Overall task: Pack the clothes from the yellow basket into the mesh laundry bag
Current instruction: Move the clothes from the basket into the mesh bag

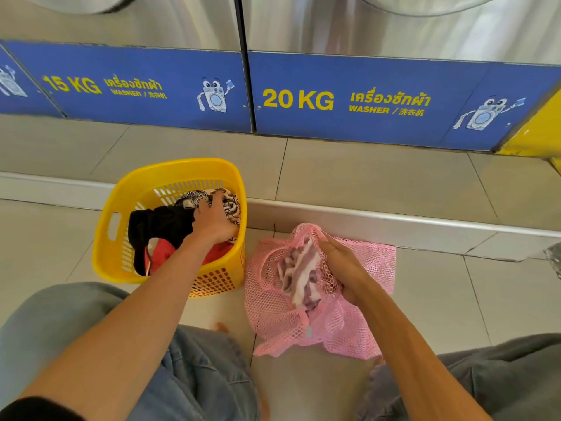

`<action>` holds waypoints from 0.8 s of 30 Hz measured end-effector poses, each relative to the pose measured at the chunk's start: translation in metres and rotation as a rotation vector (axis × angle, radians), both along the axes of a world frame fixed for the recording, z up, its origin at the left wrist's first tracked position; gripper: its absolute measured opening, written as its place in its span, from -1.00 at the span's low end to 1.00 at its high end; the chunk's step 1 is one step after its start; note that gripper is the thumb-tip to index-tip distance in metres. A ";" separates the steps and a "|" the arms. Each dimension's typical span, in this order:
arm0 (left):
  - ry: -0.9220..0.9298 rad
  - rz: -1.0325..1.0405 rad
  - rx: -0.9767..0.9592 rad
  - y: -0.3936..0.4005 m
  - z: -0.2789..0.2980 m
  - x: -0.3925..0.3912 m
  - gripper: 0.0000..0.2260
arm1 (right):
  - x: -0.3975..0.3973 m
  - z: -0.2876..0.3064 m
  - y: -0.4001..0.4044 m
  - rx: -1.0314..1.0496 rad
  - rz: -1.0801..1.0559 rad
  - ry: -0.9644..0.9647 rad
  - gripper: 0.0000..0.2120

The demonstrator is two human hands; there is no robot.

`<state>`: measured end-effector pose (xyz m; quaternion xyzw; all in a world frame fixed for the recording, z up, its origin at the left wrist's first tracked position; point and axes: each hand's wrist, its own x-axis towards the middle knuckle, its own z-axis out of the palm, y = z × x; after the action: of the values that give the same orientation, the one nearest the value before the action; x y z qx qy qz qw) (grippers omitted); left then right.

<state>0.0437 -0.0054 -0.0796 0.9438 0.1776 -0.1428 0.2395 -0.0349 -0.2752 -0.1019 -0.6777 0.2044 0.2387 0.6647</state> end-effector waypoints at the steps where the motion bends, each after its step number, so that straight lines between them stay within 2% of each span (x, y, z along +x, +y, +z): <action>1: 0.007 0.001 0.005 0.000 -0.009 0.000 -0.04 | 0.001 -0.001 0.000 -0.002 0.003 0.000 -0.61; 3: -0.006 0.080 0.110 0.003 -0.023 0.002 0.04 | 0.002 -0.002 0.000 0.001 -0.004 -0.004 -0.60; 5: 0.006 0.194 0.169 0.008 -0.031 0.006 -0.04 | 0.003 -0.003 -0.001 0.006 -0.014 -0.012 -0.64; 8: -0.034 0.296 0.063 0.017 -0.028 0.011 -0.60 | 0.006 -0.006 -0.004 -0.002 -0.014 -0.020 -0.68; 10: -0.100 0.363 -0.050 0.023 -0.014 0.010 -0.76 | 0.009 -0.007 -0.003 -0.009 -0.011 -0.023 -0.67; 15: -0.327 0.504 -0.261 0.031 0.034 0.001 -0.73 | 0.013 -0.005 0.001 0.009 -0.022 -0.042 -0.64; 20: -0.460 0.508 -0.673 0.034 0.088 -0.008 -0.78 | 0.013 -0.005 0.003 0.025 -0.028 -0.058 -0.64; 22: -0.453 0.466 -0.795 0.030 0.099 -0.009 -0.77 | 0.012 -0.002 0.002 0.033 -0.038 -0.060 -0.63; 24: -0.346 0.421 -0.853 0.022 0.099 -0.009 -0.78 | 0.011 0.000 0.000 0.042 -0.044 -0.061 -0.63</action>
<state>0.0343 0.0166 0.0192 0.7156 0.2475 0.0072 0.6532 -0.0242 -0.2752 -0.1023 -0.6659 0.1939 0.2077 0.6898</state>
